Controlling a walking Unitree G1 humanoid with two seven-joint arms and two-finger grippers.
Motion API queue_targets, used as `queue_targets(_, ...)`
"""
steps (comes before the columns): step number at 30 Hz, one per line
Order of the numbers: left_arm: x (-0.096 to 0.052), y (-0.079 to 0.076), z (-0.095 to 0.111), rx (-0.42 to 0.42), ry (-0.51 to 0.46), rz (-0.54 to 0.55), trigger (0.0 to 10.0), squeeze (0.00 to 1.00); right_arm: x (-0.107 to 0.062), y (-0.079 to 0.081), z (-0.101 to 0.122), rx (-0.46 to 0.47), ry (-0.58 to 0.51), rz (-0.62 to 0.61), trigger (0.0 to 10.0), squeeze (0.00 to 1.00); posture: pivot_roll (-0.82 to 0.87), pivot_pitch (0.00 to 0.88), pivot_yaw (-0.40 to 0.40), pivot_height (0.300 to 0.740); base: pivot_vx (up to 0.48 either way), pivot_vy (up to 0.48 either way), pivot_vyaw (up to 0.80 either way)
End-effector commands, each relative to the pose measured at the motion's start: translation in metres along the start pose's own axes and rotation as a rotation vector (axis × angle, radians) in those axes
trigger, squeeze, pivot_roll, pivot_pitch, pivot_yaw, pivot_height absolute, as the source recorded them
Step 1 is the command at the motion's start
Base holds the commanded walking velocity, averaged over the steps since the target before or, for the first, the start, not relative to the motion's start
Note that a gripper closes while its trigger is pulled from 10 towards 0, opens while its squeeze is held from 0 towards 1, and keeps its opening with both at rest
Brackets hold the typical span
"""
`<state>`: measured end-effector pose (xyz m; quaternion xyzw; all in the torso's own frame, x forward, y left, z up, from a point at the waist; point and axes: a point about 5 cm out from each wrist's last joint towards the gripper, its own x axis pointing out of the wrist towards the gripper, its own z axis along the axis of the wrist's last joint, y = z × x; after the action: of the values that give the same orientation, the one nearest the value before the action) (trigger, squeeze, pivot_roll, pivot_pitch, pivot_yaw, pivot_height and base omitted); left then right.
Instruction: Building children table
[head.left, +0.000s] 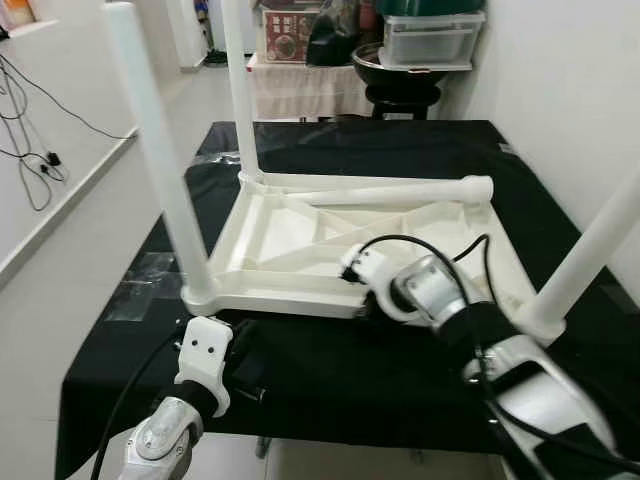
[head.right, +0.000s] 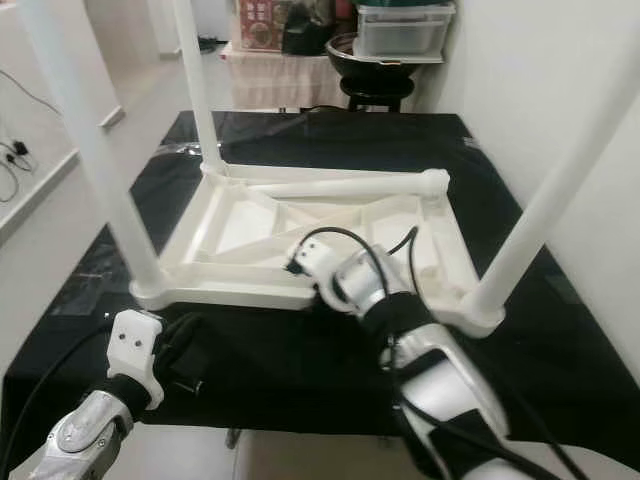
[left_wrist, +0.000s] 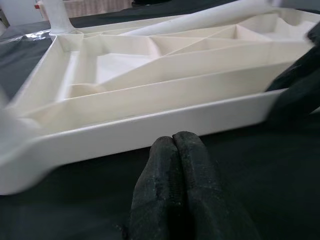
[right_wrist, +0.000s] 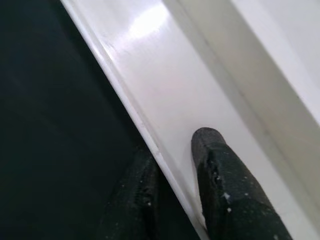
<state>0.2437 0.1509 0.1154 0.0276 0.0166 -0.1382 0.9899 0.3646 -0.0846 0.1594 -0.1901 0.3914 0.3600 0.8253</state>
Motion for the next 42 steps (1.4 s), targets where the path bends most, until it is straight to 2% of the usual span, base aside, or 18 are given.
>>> queue_targets(1, -0.002, -0.001, -0.001, -0.001, 0.013, 0.001, 10.0, 0.0, 0.007, 0.018, 0.012, 0.082, -0.078, 0.074, 0.0, 0.0, -0.03, 0.088, 0.005, 0.74, 0.0, 0.0, 0.0)
queue_targets(4, -0.003, -0.001, -0.001, 0.001, 0.014, 0.0, 10.0, 0.0, 0.013, 0.035, 0.031, 0.139, -0.158, 0.085, 0.0, 0.0, -0.02, 0.089, 0.004, 0.74, 0.0, 0.0, 0.0)
queue_targets(10, -0.003, -0.001, -0.001, 0.003, 0.015, 0.0, 10.0, 0.0, 0.018, 0.044, 0.045, 0.175, -0.234, 0.025, 0.0, 0.0, -0.02, 0.09, 0.006, 0.74, 0.0, 0.0, 0.0)
queue_targets(14, -0.004, -0.002, -0.001, 0.009, 0.018, -0.003, 10.0, 0.0, 0.017, 0.036, 0.065, 0.261, -0.358, -0.251, 0.0, 0.0, 0.0, 0.089, 0.004, 0.74, 0.0, 0.0, 0.0)
queue_targets(18, -0.004, -0.003, -0.001, 0.011, 0.019, -0.004, 10.0, 0.0, 0.015, 0.032, 0.069, 0.316, -0.385, -0.324, 0.0, 0.0, 0.0, 0.089, 0.004, 0.74, 0.0, 0.0, 0.0)
queue_targets(19, -0.004, -0.003, -0.001, 0.012, 0.019, -0.004, 10.0, 0.0, 0.016, 0.033, 0.072, 0.368, -0.419, -0.354, 0.0, 0.0, 0.01, 0.09, 0.0, 0.74, 0.0, 0.0, 0.0)
queue_targets(20, -0.004, -0.003, -0.001, 0.013, 0.02, -0.004, 10.0, 0.0, 0.017, 0.034, 0.073, 0.412, -0.44, -0.376, 1.8, 0.0, 0.01, 0.09, -0.001, 0.74, 0.0, 0.0, 0.0)
queue_targets(21, -0.004, -0.004, -0.001, 0.015, 0.021, -0.004, 10.0, 0.0, 0.016, 0.039, 0.083, 0.407, -0.525, -0.394, 10.0, 0.0, 0.02, 0.089, -0.001, 0.74, 0.0, 0.0, 0.0)
queue_targets(22, -0.004, -0.004, -0.001, 0.017, 0.021, -0.004, 10.0, 0.0, 0.015, 0.047, 0.092, 0.411, -0.602, -0.39, 10.0, 0.0, 0.02, 0.089, -0.001, 0.74, 0.0, 0.0, 0.0)
queue_targets(24, -0.004, -0.005, -0.001, 0.019, 0.022, -0.005, 10.0, 0.0, 0.015, 0.058, 0.101, 0.47, -0.645, -0.357, 10.0, 0.0, 0.02, 0.088, -0.002, 0.74, 0.0, 0.0, 0.0)
queue_targets(27, -0.004, -0.005, -0.001, 0.02, 0.023, -0.006, 10.0, 0.0, 0.013, 0.074, 0.114, 0.454, -0.719, -0.25, 10.0, 0.0, 0.02, 0.088, 0.0, 0.74, 0.0, 0.0, 0.0)
queue_targets(28, -0.004, -0.005, -0.001, 0.02, 0.024, -0.007, 10.0, 0.0, 0.011, 0.086, 0.121, 0.432, -0.776, -0.156, 10.0, 1.0, 0.02, 0.087, 0.001, 0.74, 0.0, 0.0, 0.0)
queue_targets(29, -0.004, -0.005, -0.001, 0.02, 0.024, -0.007, 10.0, 0.0, 0.011, 0.086, 0.121, 0.432, -0.776, -0.156, 10.0, 1.0, 0.02, 0.087, 0.001, 0.74, 0.0, 0.0, 0.0)
queue_targets(31, -0.004, -0.004, -0.002, 0.02, 0.025, -0.007, 10.0, 0.0, 0.004, 0.104, 0.129, 0.38, -0.877, -0.016, 10.0, 1.0, 0.01, 0.087, 0.003, 0.74, 0.0, 0.0, 0.0)
queue_targets(34, -0.003, -0.004, -0.002, 0.021, 0.025, -0.009, 10.0, 0.0, -0.007, 0.121, 0.12, 0.235, -0.992, 0.194, 10.0, 1.0, 0.01, 0.081, 0.005, 0.74, 0.0, 0.0, 0.0)
queue_targets(36, -0.003, -0.004, -0.002, 0.021, 0.025, -0.009, 10.0, 0.0, -0.007, 0.121, 0.12, 0.235, -0.992, 0.194, 10.0, 1.0, 0.01, 0.081, 0.005, 0.74, 0.0, 0.0, 0.0)
queue_targets(40, -0.003, -0.004, -0.002, 0.023, 0.025, -0.011, 10.0, 0.0, -0.014, 0.113, 0.087, 0.07, -1.016, 0.301, 10.0, 1.0, 0.0, 0.079, 0.01, 0.74, 0.0, 0.0, 0.0)
queue_targets(42, -0.003, -0.004, -0.002, 0.023, 0.025, -0.011, 10.0, 0.0, -0.014, 0.113, 0.087, 0.07, -1.016, 0.301, 10.0, 1.0, 0.0, 0.079, 0.01, 0.74, 0.0, 0.0, 0.0)
